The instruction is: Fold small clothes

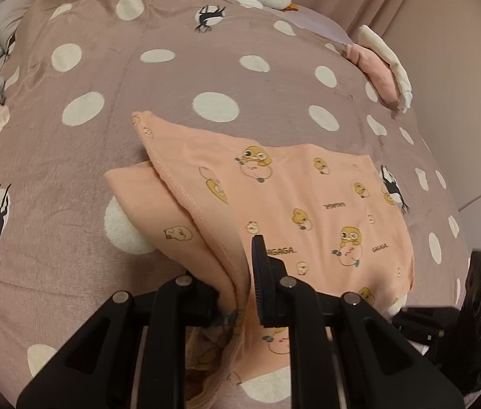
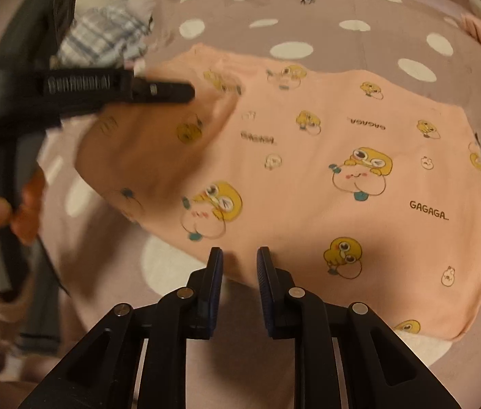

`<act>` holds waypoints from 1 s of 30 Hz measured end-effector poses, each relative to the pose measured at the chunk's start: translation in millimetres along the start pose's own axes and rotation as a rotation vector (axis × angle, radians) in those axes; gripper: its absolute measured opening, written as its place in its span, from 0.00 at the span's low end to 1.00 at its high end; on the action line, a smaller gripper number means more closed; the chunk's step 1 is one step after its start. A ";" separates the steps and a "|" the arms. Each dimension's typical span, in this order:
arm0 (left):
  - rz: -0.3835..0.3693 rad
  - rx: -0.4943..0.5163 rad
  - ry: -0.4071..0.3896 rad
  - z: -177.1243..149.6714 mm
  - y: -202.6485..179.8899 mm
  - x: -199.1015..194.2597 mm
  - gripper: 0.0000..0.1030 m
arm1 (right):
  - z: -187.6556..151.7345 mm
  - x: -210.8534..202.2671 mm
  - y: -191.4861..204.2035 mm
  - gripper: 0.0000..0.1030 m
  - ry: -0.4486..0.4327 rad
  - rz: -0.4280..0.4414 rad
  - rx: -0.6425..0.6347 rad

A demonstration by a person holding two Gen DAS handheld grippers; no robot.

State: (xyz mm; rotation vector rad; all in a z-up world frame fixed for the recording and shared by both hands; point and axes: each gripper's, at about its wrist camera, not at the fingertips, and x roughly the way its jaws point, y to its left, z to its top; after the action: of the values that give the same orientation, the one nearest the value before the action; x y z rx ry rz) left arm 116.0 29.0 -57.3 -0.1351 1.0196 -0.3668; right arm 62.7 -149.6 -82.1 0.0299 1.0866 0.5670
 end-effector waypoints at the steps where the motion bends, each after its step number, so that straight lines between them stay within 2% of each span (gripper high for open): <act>1: -0.001 0.008 -0.001 0.4 -3.3 -0.4 0.15 | 3.3 -2.4 -4.7 0.21 -0.016 0.000 0.015; 4: -0.007 0.034 -0.003 2.1 -14.7 -1.5 0.15 | 14.2 -5.2 -24.3 0.22 -0.051 -0.009 0.092; 7: -0.006 0.065 0.000 4.5 -27.5 0.2 0.15 | 22.7 -6.8 -48.5 0.22 -0.083 0.045 0.208; 9: -0.008 0.077 0.006 5.8 -34.5 2.6 0.16 | 26.0 -6.2 -60.7 0.26 -0.101 0.074 0.266; 12: -0.019 0.098 0.020 8.7 -47.6 9.1 0.17 | 24.9 -3.3 -75.0 0.32 -0.115 0.117 0.366; 16: -0.050 0.126 0.046 9.3 -63.4 17.9 0.20 | 17.4 -1.0 -91.9 0.33 -0.136 0.181 0.503; 18: -0.074 0.134 0.062 8.4 -68.5 22.8 0.24 | 8.1 -0.4 -101.8 0.41 -0.144 0.242 0.591; 22: -0.164 0.127 0.104 5.6 -73.6 33.0 0.29 | -2.5 7.0 -117.0 0.44 -0.161 0.403 0.750; 24: -0.197 0.118 0.111 4.7 -75.4 34.2 0.29 | -4.2 9.3 -119.8 0.45 -0.162 0.448 0.781; 27: -0.206 0.103 0.113 3.3 -73.5 33.2 0.29 | -5.6 11.6 -123.1 0.45 -0.158 0.483 0.807; 30: -0.218 0.068 0.114 -0.9 -62.3 27.8 0.29 | -5.9 10.5 -125.3 0.45 -0.153 0.493 0.813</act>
State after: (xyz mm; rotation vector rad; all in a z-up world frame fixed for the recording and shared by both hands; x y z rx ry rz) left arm 113.5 -39.0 -62.8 -0.1658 1.1068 -0.6127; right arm 114.0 -253.9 -130.5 1.0555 1.0993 0.5119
